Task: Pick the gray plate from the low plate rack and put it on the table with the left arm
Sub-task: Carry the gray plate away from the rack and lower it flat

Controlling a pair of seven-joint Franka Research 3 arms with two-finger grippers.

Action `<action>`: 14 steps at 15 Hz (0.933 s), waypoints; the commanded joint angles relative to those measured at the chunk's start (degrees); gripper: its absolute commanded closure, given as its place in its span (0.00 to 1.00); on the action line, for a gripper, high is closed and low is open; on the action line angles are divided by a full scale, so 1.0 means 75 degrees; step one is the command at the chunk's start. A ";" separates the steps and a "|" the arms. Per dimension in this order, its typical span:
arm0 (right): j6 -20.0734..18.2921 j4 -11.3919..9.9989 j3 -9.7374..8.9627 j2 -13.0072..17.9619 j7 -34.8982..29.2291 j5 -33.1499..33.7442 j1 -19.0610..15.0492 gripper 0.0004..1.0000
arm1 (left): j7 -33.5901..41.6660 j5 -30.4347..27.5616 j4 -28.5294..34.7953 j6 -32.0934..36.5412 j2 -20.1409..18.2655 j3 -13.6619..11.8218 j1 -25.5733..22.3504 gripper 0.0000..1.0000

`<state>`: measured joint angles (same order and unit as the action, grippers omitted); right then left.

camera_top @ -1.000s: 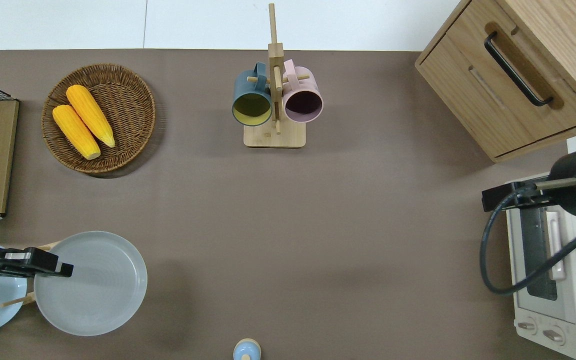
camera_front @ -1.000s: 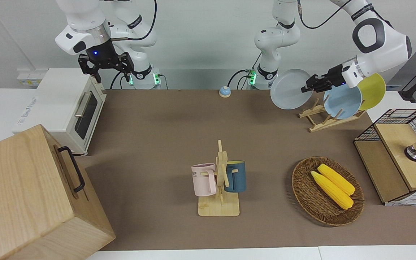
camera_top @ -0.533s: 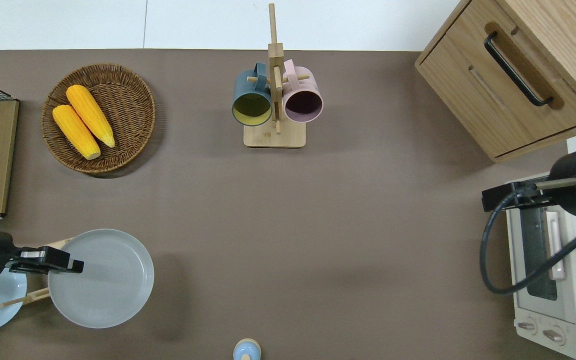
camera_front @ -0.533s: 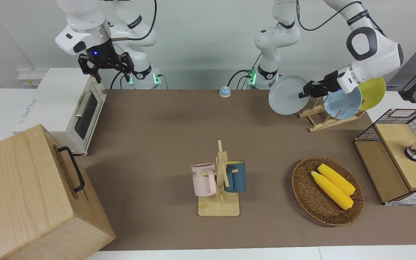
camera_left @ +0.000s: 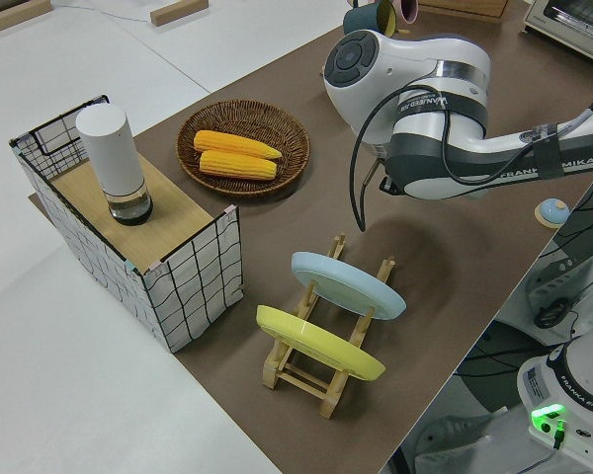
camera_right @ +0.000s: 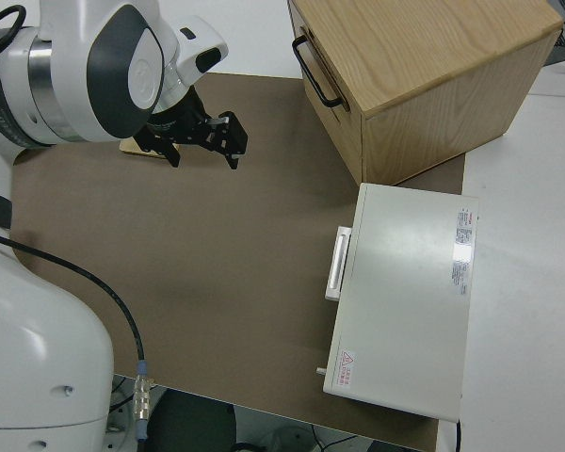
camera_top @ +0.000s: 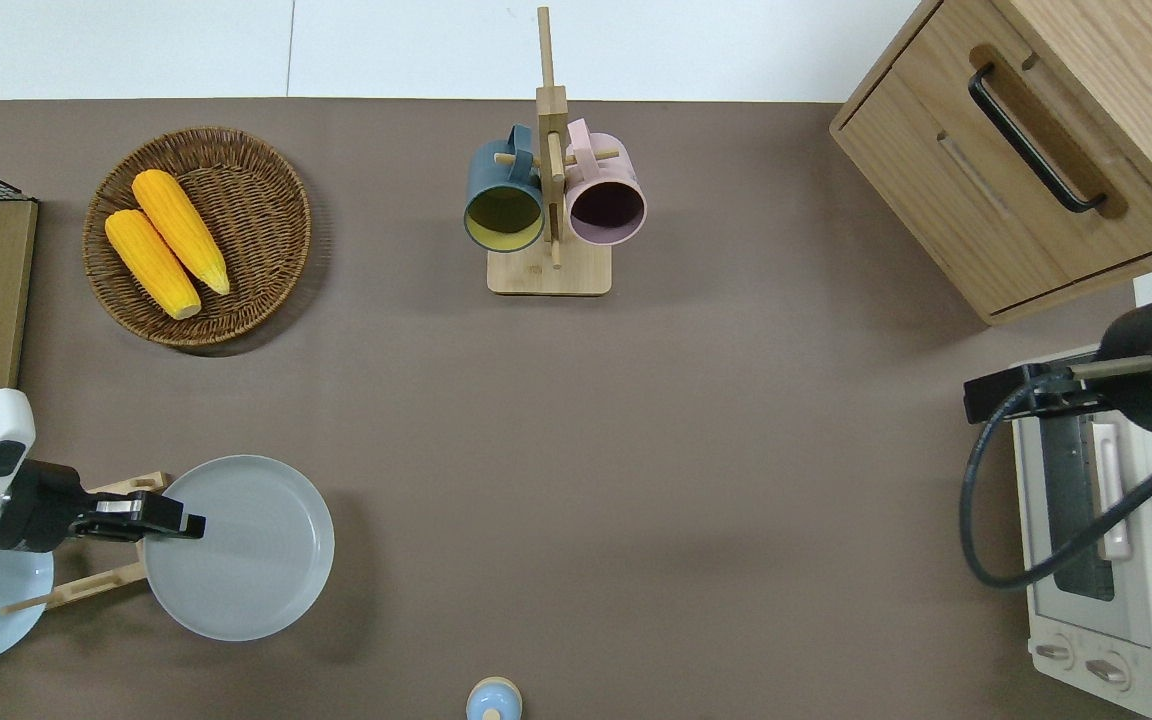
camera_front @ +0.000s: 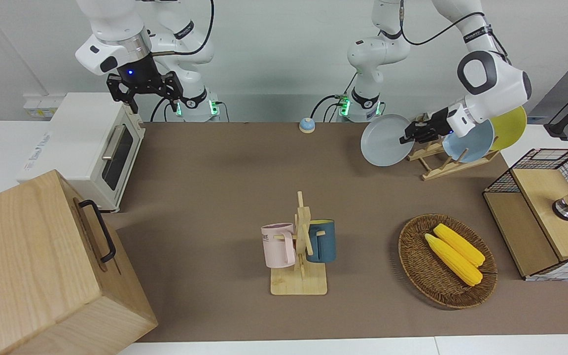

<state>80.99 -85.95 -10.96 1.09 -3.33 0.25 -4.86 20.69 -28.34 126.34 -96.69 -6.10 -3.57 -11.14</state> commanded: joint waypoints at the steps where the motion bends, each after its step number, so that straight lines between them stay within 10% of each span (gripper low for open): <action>1: -0.0111 0.0046 -0.0050 0.0019 -0.0001 -0.0057 -0.0055 0.01 | 0.0194 -0.0147 0.0509 -0.0642 -0.0112 -0.0063 0.0301 1.00; 14: -0.0111 0.0046 -0.0039 0.0019 -0.0001 -0.0057 -0.0055 0.01 | 0.0428 -0.0288 0.1225 -0.1803 0.0063 -0.0063 0.0747 1.00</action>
<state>80.99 -85.95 -10.96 1.09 -3.33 0.25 -4.86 21.76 -29.27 133.64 -107.60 -5.93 -3.47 -6.70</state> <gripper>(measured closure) 0.009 0.885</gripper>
